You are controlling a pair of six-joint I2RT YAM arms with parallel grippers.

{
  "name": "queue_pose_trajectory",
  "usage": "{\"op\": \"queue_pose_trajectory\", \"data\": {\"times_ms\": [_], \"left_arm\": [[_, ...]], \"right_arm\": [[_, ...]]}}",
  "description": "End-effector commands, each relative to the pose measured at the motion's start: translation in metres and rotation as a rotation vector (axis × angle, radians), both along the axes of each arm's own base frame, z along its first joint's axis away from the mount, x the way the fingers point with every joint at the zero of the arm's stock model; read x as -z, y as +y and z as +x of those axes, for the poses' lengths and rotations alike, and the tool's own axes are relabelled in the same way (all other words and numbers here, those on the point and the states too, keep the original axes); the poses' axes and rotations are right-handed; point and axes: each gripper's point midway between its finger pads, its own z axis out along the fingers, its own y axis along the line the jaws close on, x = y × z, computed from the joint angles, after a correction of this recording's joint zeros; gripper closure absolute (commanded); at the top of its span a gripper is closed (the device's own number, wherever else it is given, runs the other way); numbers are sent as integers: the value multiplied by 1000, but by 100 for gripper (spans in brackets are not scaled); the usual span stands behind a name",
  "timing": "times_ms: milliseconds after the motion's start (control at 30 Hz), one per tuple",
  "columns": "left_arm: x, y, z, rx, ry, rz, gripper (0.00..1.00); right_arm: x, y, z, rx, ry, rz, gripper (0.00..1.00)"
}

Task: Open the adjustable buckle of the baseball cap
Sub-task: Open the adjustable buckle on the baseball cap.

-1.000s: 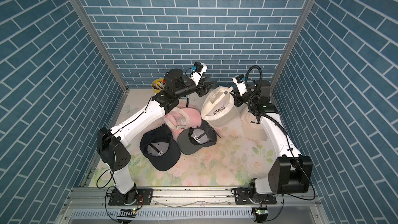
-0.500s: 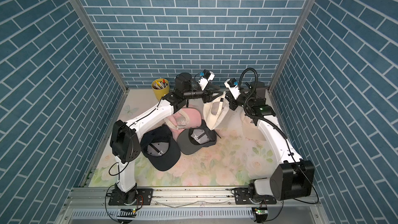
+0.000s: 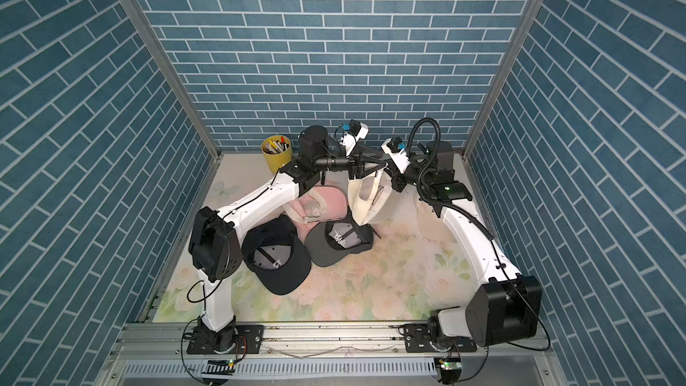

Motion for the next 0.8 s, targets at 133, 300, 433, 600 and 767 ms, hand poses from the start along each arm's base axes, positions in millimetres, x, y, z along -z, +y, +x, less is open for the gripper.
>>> {"op": "queue_pose_trajectory", "data": {"times_ms": [133, 300, 433, 600, 767], "left_arm": [[-24, 9, -19, 53, -19, -54, 47], [-28, 9, -20, 69, -23, -65, 47], [-28, 9, -20, 71, -22, -64, 50], [-19, 6, -16, 69, -11, -41, 60], [-25, 6, -14, 55, -33, -48, 80]], "right_arm": [[-8, 5, -7, -45, -50, -6, 100], [-8, 6, -6, -48, -39, 0, 100], [-7, 7, -4, -48, -27, -2, 100], [-6, 8, -2, -48, -27, 1, 100], [-1, 7, 5, -23, -5, 2, 100]]}}
